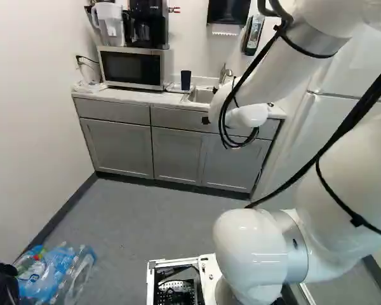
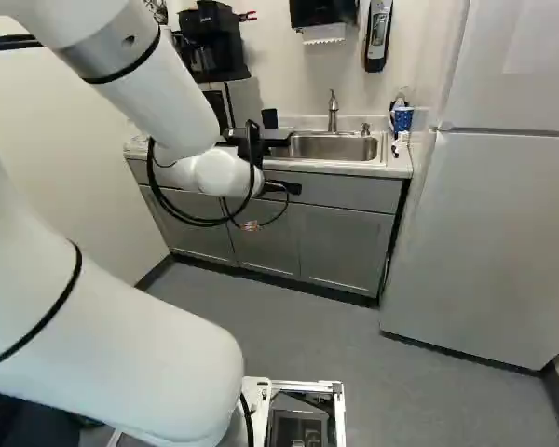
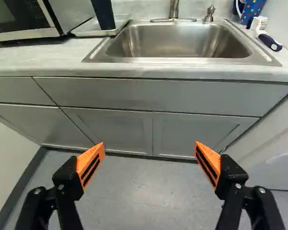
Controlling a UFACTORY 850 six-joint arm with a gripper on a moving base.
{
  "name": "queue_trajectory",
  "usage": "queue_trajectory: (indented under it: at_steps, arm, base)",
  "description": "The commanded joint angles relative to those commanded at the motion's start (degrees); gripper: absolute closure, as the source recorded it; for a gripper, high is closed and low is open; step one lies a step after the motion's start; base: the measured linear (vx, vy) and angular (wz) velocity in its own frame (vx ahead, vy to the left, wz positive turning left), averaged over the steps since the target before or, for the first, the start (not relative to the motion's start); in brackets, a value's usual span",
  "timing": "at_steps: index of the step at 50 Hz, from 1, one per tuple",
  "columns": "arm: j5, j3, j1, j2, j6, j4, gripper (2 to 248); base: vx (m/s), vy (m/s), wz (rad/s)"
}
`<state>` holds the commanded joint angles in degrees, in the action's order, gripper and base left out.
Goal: Rinse the cup and place it in the tray
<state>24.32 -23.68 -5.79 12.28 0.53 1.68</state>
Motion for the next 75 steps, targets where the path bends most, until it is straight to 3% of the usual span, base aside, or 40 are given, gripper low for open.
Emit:
queue_trajectory:
  at_steps: [37, 75]
  arm:
    - [16.83, 12.24, 3.8, 2.44, -0.35, -1.1, 3]
    - [25.02, 18.19, 5.64, 3.63, -0.52, -1.63, 3]
  base:
    - [0.0, 0.0, 0.0]
    - [0.0, 0.0, 0.0]
